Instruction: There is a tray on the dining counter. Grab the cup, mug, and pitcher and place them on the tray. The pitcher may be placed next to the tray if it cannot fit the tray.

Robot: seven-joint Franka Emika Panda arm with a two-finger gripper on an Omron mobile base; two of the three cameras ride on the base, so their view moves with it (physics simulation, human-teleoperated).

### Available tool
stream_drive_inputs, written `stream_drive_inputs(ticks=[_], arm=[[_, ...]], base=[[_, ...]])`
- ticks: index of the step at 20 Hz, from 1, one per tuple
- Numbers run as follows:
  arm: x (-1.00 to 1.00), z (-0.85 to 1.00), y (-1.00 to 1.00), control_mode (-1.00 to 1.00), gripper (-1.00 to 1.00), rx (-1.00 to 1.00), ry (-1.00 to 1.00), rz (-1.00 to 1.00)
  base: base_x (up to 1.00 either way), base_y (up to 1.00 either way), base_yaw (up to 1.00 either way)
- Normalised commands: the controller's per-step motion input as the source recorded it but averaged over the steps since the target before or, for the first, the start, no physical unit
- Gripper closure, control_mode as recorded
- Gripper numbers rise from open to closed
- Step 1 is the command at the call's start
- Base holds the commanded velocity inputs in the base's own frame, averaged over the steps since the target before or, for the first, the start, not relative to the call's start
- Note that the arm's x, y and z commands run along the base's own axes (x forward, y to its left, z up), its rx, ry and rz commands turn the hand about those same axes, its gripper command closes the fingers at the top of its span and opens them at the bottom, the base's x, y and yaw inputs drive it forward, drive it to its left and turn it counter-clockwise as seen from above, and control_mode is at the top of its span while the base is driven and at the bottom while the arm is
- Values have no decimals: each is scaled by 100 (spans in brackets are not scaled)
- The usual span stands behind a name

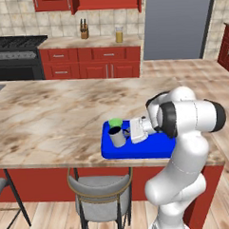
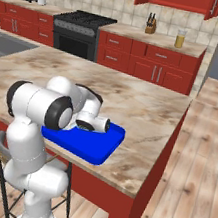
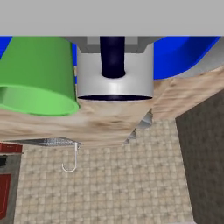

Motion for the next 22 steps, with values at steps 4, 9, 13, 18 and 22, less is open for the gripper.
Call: stream_drive_inputs(ticks=[4, 9, 13, 18, 22], arm=[[0, -1, 3, -100, 100, 0, 0, 0], [0, -1, 25, -100, 100, 0, 0, 0], [0, 0, 38, -100, 100, 0, 0, 0], [5, -11, 10, -100, 100, 0, 0, 0], [13, -15, 0, -100, 100, 0, 0, 0]], base=[[0, 0, 0], [0, 0, 0], [0, 0, 0], [0, 0, 0], [0, 0, 0]])
